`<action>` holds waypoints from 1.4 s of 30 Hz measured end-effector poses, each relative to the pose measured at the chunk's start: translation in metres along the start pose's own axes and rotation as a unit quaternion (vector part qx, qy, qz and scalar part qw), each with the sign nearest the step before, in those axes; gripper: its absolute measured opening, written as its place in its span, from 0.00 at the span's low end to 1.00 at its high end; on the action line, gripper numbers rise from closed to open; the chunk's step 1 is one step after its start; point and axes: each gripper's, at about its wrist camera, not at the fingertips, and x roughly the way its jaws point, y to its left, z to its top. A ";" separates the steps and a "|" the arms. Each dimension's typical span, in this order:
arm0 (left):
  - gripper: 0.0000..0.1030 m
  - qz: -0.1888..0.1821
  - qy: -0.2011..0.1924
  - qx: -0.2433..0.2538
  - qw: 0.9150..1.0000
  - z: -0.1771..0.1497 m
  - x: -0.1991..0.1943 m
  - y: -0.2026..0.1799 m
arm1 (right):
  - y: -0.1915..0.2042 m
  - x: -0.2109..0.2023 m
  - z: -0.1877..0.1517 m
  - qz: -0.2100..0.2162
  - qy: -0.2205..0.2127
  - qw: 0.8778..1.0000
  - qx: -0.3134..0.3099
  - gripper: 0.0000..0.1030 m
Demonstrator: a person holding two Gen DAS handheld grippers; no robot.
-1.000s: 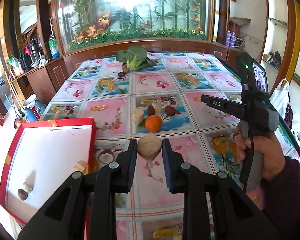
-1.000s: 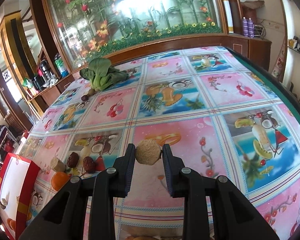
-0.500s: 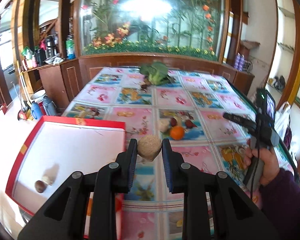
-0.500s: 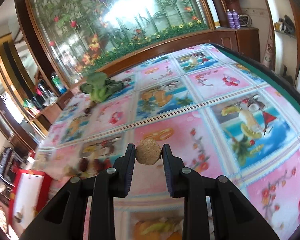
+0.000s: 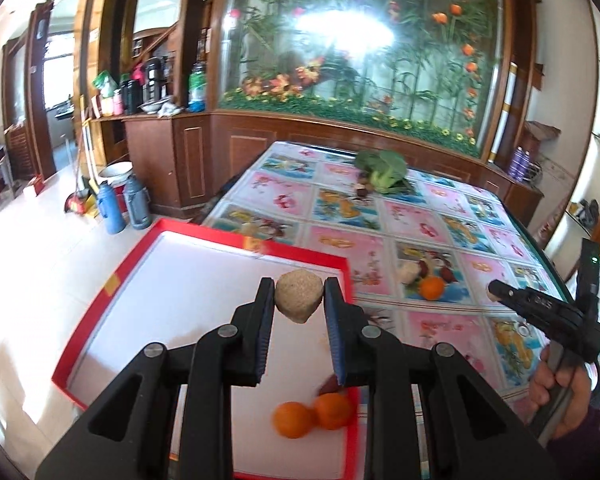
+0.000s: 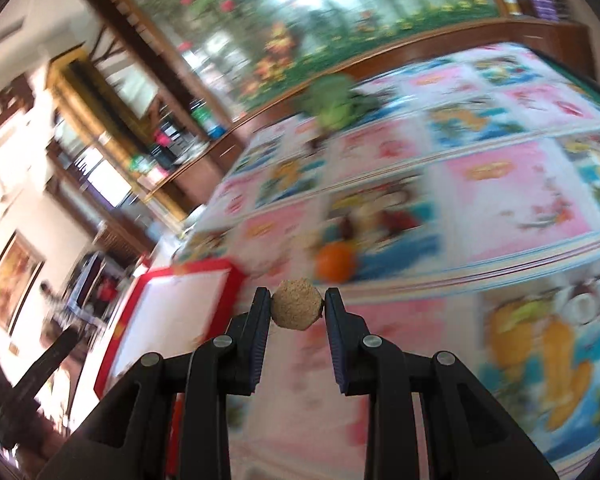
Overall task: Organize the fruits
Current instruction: 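Carry the left tool's cube into the red-rimmed tray while the right tool releases its cookie there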
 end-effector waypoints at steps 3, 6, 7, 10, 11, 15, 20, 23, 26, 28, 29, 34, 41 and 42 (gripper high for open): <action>0.26 0.015 -0.001 -0.010 1.000 -0.003 -0.002 0.019 | 0.031 0.006 -0.011 0.028 0.017 0.999 -0.028 0.25; 0.26 0.031 0.000 -0.015 0.999 -0.007 -0.003 0.036 | 0.063 0.018 -0.023 0.047 0.036 0.996 -0.061 0.25; 0.26 0.039 0.002 -0.017 0.999 -0.010 -0.002 0.042 | 0.071 0.022 -0.027 0.050 0.040 0.995 -0.074 0.25; 0.26 0.046 0.013 -0.018 0.999 -0.016 0.003 0.055 | 0.092 0.037 -0.040 0.052 0.056 0.991 -0.106 0.25; 0.26 0.046 0.016 -0.017 0.999 -0.017 0.004 0.057 | 0.100 0.044 -0.044 0.052 0.063 0.990 -0.117 0.26; 0.26 0.048 0.032 -0.016 0.998 -0.025 0.012 0.066 | 0.118 0.062 -0.057 0.048 0.079 0.984 -0.151 0.25; 0.26 0.054 0.047 -0.014 0.997 -0.033 0.021 0.072 | 0.132 0.085 -0.066 0.040 0.099 0.979 -0.173 0.26; 0.26 0.055 0.053 -0.005 0.997 -0.036 0.026 0.070 | 0.142 0.094 -0.070 0.038 0.111 0.976 -0.181 0.26; 0.26 0.062 0.055 0.004 0.997 -0.038 0.028 0.072 | 0.146 0.105 -0.071 0.035 0.122 0.975 -0.184 0.26; 0.26 0.077 0.053 0.013 0.996 -0.038 0.030 0.074 | 0.149 0.112 -0.073 0.033 0.132 0.973 -0.186 0.25; 0.26 0.082 0.053 0.016 0.995 -0.038 0.030 0.075 | 0.151 0.116 -0.074 0.031 0.136 0.972 -0.188 0.25; 0.26 0.102 0.064 0.026 0.992 -0.039 0.038 0.081 | 0.155 0.125 -0.077 0.027 0.149 0.969 -0.197 0.26; 0.26 0.105 0.079 0.035 0.991 -0.041 0.048 0.080 | 0.155 0.125 -0.078 0.029 0.148 0.968 -0.201 0.26; 0.26 0.105 0.080 0.035 0.991 -0.041 0.050 0.080 | 0.155 0.125 -0.078 0.028 0.148 0.968 -0.201 0.26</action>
